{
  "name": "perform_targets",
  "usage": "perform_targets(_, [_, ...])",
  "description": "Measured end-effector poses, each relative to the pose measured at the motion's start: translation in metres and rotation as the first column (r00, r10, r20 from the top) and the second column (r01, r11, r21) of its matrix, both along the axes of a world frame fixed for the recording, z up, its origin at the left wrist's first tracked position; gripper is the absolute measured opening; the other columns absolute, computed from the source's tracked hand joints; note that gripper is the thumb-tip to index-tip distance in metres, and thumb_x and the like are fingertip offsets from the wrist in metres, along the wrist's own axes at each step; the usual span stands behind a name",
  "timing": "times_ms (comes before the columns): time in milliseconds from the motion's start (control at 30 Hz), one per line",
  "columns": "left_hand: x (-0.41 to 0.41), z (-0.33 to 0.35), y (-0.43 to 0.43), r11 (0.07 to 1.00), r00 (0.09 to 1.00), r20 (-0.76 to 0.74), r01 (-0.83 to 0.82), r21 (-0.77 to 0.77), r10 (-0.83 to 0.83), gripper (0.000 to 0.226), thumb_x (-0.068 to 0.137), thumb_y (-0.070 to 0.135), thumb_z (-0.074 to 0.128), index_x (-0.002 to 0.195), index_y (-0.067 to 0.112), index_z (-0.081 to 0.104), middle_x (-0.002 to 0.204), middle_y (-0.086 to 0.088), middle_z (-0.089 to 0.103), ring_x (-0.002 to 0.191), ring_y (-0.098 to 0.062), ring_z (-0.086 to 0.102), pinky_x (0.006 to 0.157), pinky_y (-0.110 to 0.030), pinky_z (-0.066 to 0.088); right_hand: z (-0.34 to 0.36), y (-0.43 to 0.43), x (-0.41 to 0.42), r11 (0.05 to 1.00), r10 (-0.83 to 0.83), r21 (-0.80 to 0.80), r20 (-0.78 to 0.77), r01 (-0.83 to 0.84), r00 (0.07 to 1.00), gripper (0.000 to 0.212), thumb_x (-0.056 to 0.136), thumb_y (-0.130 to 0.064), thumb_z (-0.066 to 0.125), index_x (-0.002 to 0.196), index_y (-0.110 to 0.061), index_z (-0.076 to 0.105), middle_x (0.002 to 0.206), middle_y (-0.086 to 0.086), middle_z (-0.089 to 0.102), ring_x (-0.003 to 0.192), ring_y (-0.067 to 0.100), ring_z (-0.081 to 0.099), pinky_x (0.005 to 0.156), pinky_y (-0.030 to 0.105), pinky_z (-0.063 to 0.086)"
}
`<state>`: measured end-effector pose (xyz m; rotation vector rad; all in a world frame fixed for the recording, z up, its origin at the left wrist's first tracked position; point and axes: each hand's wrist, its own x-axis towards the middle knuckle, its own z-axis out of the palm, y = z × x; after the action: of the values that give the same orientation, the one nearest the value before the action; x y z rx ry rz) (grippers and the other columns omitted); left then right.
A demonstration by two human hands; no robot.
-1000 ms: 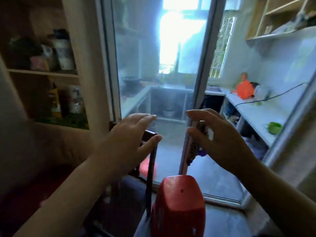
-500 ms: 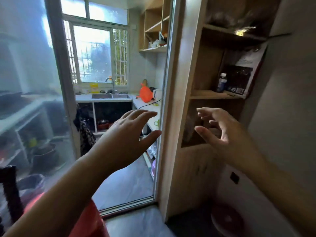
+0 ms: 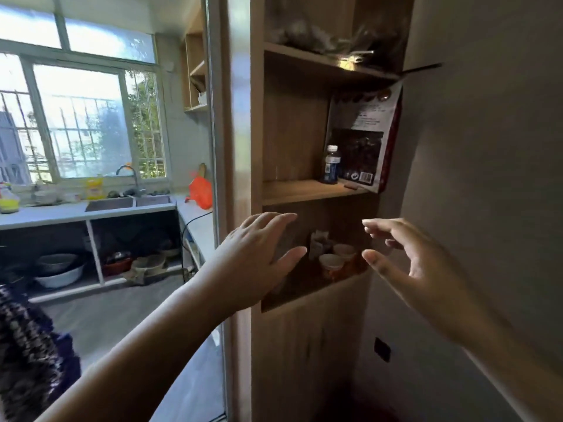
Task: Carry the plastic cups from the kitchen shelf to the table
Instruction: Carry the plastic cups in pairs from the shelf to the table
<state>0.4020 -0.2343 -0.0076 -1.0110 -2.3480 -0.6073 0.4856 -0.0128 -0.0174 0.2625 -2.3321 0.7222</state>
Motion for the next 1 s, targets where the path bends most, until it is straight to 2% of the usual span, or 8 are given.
perform_targets(100, [-0.054,0.010,0.032,1.000,1.000,-0.019,0.004,0.031,-0.003,0.056,0.088,0.053,0.044,0.137,0.027,0.036,0.140,0.007,0.045,0.130,-0.010,0.033,0.105,-0.028,0.028,0.014,0.039,-0.045,1.000,-0.014,-0.005,0.014,0.014,1.000,0.055,0.076,-0.060,0.045,0.123,-0.033,0.052,0.115,-0.026,0.052,0.110,-0.014,0.045,0.087,0.001,0.033])
perform_targets(267, [-0.127,0.015,0.077,0.998,0.999,-0.026,-0.020,0.059,0.021,0.052,0.088,0.048,0.047,0.135,0.027,0.038,0.137,0.007,0.047,0.128,-0.011,0.035,0.100,-0.027,0.031,0.013,0.087,-0.118,0.988,-0.011,-0.151,0.059,0.020,0.998,0.045,0.081,-0.060,0.050,0.119,-0.037,0.054,0.112,-0.019,0.060,0.106,-0.006,0.054,0.089,0.023,0.045])
perform_targets(367, [-0.158,0.003,0.104,0.998,1.000,0.002,-0.016,0.055,0.016,0.053,0.088,0.049,0.046,0.135,0.025,0.039,0.135,0.006,0.049,0.127,-0.010,0.036,0.100,-0.027,0.032,-0.004,0.104,-0.152,0.982,0.014,-0.191,0.141,0.013,0.990,0.050,0.073,-0.057,0.048,0.119,-0.039,0.053,0.112,-0.018,0.059,0.106,-0.003,0.054,0.092,0.031,0.047])
perform_targets(467, [-0.189,-0.004,0.123,0.997,0.999,0.018,-0.048,0.059,0.047,0.052,0.088,0.049,0.046,0.134,0.024,0.040,0.134,0.007,0.049,0.126,-0.009,0.035,0.099,-0.026,0.031,-0.005,0.122,-0.192,0.986,0.058,-0.167,0.183,-0.027,0.981,0.052,0.072,-0.056,0.050,0.120,-0.037,0.053,0.115,-0.020,0.056,0.107,-0.002,0.053,0.091,0.030,0.048])
perform_targets(633, [-0.226,0.000,0.136,0.989,0.989,-0.011,-0.144,0.047,0.144,0.052,0.088,0.048,0.046,0.134,0.023,0.040,0.135,0.006,0.048,0.127,-0.011,0.034,0.100,-0.026,0.029,0.008,0.150,-0.274,0.982,0.163,-0.120,0.140,-0.147,0.977,0.052,0.076,-0.050,0.049,0.121,-0.025,0.055,0.110,-0.019,0.058,0.104,-0.002,0.055,0.086,0.028,0.050])
perform_targets(833, [-0.280,0.008,0.163,0.977,0.978,0.032,-0.209,0.050,0.207,0.048,0.089,0.041,0.052,0.132,0.022,0.043,0.130,0.004,0.052,0.119,-0.008,0.042,0.087,-0.011,0.024,0.013,0.180,-0.374,0.944,0.320,-0.131,0.161,-0.301,0.934,0.041,0.085,-0.039,0.055,0.124,-0.027,0.052,0.114,-0.018,0.056,0.106,-0.003,0.053,0.086,0.022,0.048])
perform_targets(1000, [-0.352,0.022,0.200,0.957,0.957,0.052,-0.288,0.025,0.286,0.051,0.091,0.040,0.049,0.136,0.018,0.039,0.136,-0.001,0.046,0.123,-0.014,0.038,0.096,-0.018,0.026,0.031,0.205,-0.450,0.922,0.387,-0.101,0.153,-0.375,0.909,0.041,0.087,-0.040,0.054,0.125,-0.027,0.051,0.115,-0.013,0.056,0.105,-0.001,0.052,0.084,0.019,0.044])
